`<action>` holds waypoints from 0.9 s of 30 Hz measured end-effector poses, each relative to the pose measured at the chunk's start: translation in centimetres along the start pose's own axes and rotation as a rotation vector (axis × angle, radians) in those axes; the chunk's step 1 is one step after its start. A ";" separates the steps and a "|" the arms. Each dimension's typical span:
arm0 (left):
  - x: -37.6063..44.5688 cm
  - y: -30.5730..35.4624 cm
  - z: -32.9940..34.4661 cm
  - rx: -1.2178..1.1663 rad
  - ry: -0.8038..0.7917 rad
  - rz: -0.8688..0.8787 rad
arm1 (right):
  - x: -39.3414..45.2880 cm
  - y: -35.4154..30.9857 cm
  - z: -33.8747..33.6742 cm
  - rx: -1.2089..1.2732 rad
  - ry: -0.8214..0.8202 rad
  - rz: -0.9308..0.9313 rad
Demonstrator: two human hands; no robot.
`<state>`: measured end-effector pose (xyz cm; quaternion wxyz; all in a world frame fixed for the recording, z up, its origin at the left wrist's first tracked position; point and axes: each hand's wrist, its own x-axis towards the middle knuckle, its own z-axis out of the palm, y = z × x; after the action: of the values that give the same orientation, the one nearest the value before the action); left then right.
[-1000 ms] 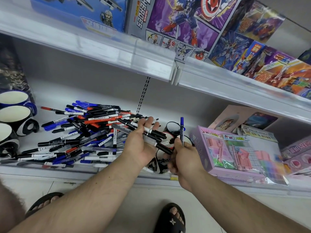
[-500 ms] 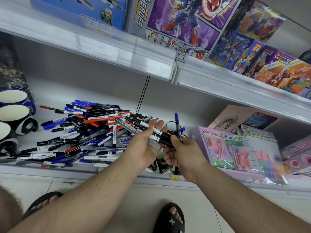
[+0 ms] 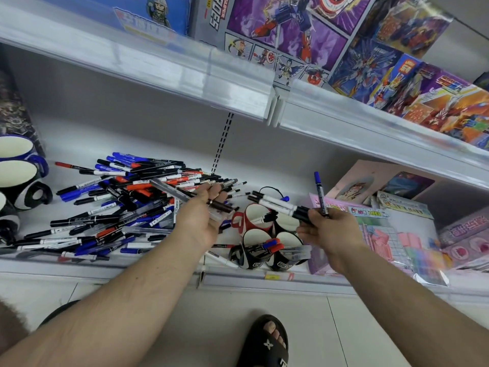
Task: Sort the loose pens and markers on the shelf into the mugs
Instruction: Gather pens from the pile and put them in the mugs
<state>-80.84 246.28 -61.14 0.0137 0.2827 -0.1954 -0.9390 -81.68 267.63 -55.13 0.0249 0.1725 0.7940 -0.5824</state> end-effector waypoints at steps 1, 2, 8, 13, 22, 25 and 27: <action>0.4 0.0 -0.4 0.085 0.019 0.024 | 1.2 0.3 -0.6 -0.063 0.043 0.002; 0.6 -0.2 -0.7 0.163 0.026 0.029 | 2.5 0.8 -1.0 -0.145 0.076 0.001; 1.3 -1.8 -1.7 0.526 -0.089 -0.088 | 9.3 3.1 0.9 -0.847 0.080 -0.102; 2.4 -1.7 -3.1 0.491 -0.150 -0.228 | 13.0 5.4 5.6 -1.072 -0.016 -0.089; 3.5 -1.6 -5.0 0.439 -0.116 -0.248 | 15.1 8.2 8.9 -1.096 -0.029 -0.155; 3.2 -1.8 -4.7 0.460 -0.154 -0.244 | 13.4 6.5 8.7 -0.948 -0.039 -0.270; 2.8 -2.2 -4.3 0.482 -0.178 -0.251 | 10.5 4.6 8.8 -0.810 -0.157 -0.269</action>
<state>-80.72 246.43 -66.72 -0.1875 0.2163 -0.3770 -0.8809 -91.55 263.20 -64.68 0.0750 -0.0009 0.9695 -0.2335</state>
